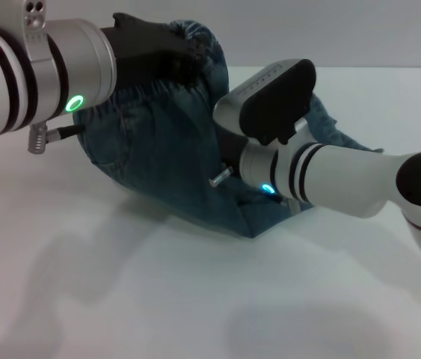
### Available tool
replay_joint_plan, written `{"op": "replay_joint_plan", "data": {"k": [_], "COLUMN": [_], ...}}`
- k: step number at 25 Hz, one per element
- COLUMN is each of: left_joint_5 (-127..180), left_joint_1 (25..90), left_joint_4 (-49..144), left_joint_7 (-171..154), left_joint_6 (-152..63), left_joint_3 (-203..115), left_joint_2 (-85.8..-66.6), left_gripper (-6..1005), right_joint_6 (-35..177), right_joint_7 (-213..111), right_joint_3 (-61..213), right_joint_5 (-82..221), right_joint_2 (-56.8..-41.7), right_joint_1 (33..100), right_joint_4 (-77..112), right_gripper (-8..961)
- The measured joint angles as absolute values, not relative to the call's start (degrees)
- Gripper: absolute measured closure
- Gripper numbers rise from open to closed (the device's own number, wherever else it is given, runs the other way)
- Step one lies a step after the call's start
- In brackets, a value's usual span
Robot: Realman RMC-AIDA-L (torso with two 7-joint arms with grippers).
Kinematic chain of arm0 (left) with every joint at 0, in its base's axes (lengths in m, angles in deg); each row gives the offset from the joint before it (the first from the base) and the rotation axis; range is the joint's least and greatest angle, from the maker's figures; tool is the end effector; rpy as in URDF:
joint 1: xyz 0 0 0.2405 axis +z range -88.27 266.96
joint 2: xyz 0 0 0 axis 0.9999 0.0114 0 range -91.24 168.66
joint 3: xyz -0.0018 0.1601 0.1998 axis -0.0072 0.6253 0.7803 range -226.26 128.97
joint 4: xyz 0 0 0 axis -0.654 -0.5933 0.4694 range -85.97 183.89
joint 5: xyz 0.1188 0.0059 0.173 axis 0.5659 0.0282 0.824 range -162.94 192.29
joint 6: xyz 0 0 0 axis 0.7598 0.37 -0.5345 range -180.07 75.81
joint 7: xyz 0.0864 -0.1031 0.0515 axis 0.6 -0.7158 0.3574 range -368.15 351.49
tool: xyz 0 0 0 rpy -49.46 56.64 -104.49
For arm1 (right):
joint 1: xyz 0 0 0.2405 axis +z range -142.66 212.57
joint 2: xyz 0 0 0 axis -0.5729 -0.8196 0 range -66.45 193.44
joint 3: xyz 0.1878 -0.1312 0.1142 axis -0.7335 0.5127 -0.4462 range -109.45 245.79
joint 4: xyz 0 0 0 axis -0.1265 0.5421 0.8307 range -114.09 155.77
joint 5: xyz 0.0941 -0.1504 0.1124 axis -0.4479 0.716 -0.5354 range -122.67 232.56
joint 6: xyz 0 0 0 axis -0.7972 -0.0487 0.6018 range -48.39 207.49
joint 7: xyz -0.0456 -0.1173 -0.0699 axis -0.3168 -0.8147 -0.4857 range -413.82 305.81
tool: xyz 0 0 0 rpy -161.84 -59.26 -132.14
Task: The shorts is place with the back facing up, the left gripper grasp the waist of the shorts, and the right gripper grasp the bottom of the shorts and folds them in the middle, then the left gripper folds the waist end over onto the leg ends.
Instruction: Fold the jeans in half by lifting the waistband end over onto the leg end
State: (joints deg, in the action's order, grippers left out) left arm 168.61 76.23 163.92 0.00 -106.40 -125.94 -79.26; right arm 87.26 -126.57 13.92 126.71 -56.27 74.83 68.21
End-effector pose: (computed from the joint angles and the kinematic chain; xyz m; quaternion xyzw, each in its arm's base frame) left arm -0.0751 0.3174 0.0293 -0.8811 -0.2364 -0.1344 0.3869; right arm 0.1320 0.3751 -0.1496 -0.9172 0.2338 0.1434 0.2890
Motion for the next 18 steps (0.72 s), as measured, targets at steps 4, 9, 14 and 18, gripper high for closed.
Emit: {"op": "replay_joint_plan", "data": {"k": [4, 9, 14, 18], "left_joint_5": [168.2, 168.1, 168.0, 168.0], "left_joint_1": [76.1, 76.6, 76.8, 76.8], "left_joint_4": [163.8, 163.5, 163.3, 163.3], "left_joint_7": [0.3, 1.0, 1.6, 1.7], "left_joint_6": [-105.9, -105.1, -105.0, -104.8], "left_joint_3": [-125.9, -126.2, -126.3, -126.3], "left_joint_2": [-79.25, -79.23, -79.23, -79.23], "left_gripper": [908, 908, 909, 910], "right_joint_6": [86.3, 84.0, 84.1, 83.9], "right_joint_7": [-126.7, -127.0, -127.1, -127.1], "right_joint_3": [14.9, 13.2, 7.4, 6.0], "right_joint_5": [125.5, 126.5, 129.8, 130.2], "right_joint_2": [-56.3, -55.73, -55.43, -55.44], "right_joint_1": [74.8, 71.3, 67.0, 66.7], "right_joint_4": [68.7, 69.6, 69.9, 69.0], "right_gripper": [892, 893, 893, 893]}}
